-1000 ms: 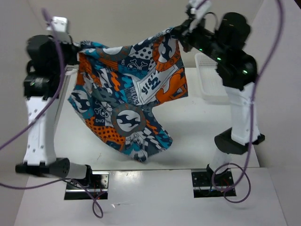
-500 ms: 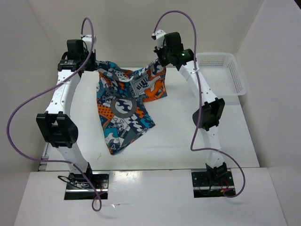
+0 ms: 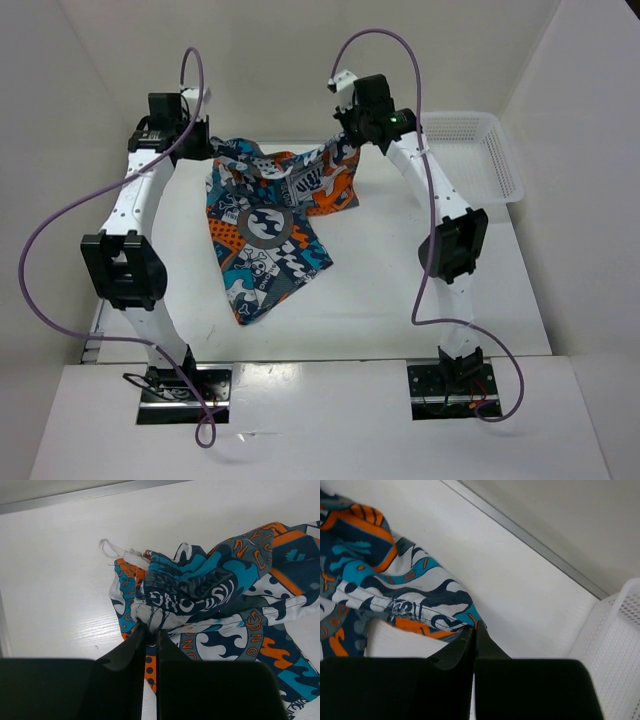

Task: Fold and stack the shorts
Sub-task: Flatten the shorts out, then fold the shorts

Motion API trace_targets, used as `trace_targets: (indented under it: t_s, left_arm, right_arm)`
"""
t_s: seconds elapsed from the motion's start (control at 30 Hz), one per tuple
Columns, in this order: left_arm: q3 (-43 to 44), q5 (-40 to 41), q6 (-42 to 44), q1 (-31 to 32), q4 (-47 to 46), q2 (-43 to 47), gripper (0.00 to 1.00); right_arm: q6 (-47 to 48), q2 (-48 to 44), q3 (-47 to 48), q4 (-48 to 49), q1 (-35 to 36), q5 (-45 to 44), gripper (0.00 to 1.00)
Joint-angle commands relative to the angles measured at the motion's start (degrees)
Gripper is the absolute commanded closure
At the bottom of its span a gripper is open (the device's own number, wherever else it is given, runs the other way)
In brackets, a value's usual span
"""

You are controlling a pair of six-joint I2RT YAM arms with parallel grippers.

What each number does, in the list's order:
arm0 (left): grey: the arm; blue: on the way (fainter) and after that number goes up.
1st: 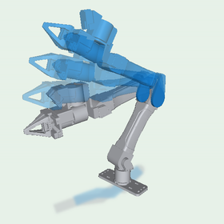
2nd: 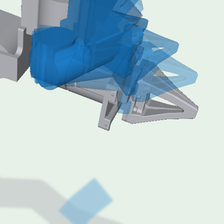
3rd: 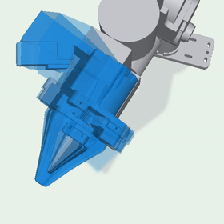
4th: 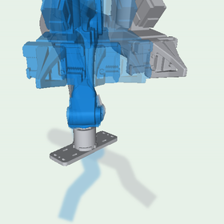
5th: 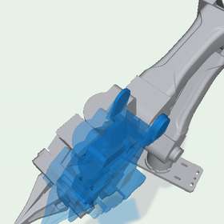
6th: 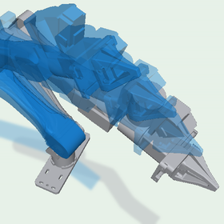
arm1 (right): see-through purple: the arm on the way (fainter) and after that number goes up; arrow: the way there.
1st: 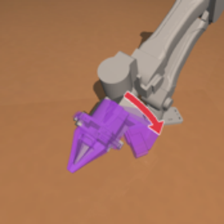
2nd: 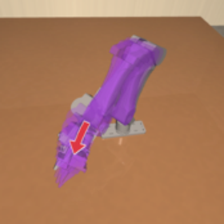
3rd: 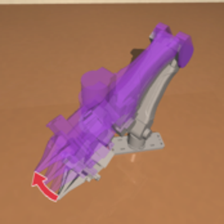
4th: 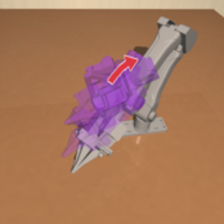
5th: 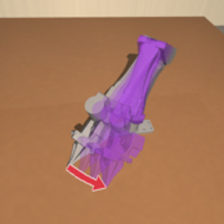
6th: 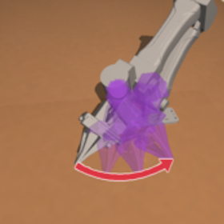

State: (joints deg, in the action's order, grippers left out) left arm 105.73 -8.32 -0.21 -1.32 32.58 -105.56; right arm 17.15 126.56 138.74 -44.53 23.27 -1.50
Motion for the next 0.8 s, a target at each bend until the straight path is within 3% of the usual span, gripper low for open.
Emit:
trace_targets:
  t_s: [0.0, 0.07, 0.2, 0.33, 0.47, 0.5, 0.53, 0.57, 0.7, 0.77]
  left_arm:
    - [-1.1, -1.7, 0.2, -1.0, 0.9, 2.5, 1.00]
    - [-4.6, -0.6, 0.2, -3.4, 1.5, 3.8, 1.00]
    - [-7.8, 1.1, 0.2, -8.4, 1.5, 3.1, 1.00]
    - [-7.3, 0.0, 0.2, -11.4, 0.5, -0.7, 1.00]
    - [-7.9, -2.7, 0.2, -11.4, -0.2, -3.2, 0.97]
    - [-7.9, -2.7, 0.2, -11.4, -0.8, -4.3, 0.94]
    - [-7.9, -2.7, 0.2, -11.4, -0.8, -4.8, 0.92]
    - [-7.9, -2.7, 0.2, -11.4, -1.5, -4.8, 0.91]
    - [-8.4, -3.2, 0.2, -13.6, -3.7, -7.2, 0.87]
    - [-7.9, -3.8, 0.2, -14.5, -4.3, -8.6, 0.87]
  right_arm:
    - [5.4, -10.9, -8.5, -1.4, 3.3, 5.2, 1.00]
    - [10.7, -18.0, -20.5, -2.8, 7.2, 6.2, 1.00]
    - [11.5, -25.0, -32.2, -4.2, 20.0, 7.1, 1.00]
    - [6.9, -23.4, -33.4, -2.5, 29.4, 9.3, 1.00]
    - [3.2, -18.6, -31.1, -1.0, 34.1, 12.0, 1.00]
    - [1.9, -17.3, -31.1, -0.4, 34.6, 12.7, 0.96]
    - [1.8, -16.7, -30.5, -0.4, 34.7, 12.7, 0.85]
    - [1.8, -16.2, -30.0, 0.2, 35.2, 12.7, 0.61]
    - [3.3, -14.2, -26.2, -0.5, 36.5, 13.4, 0.36]
    - [1.7, -14.2, -25.7, 0.2, 36.5, 11.5, 0.33]
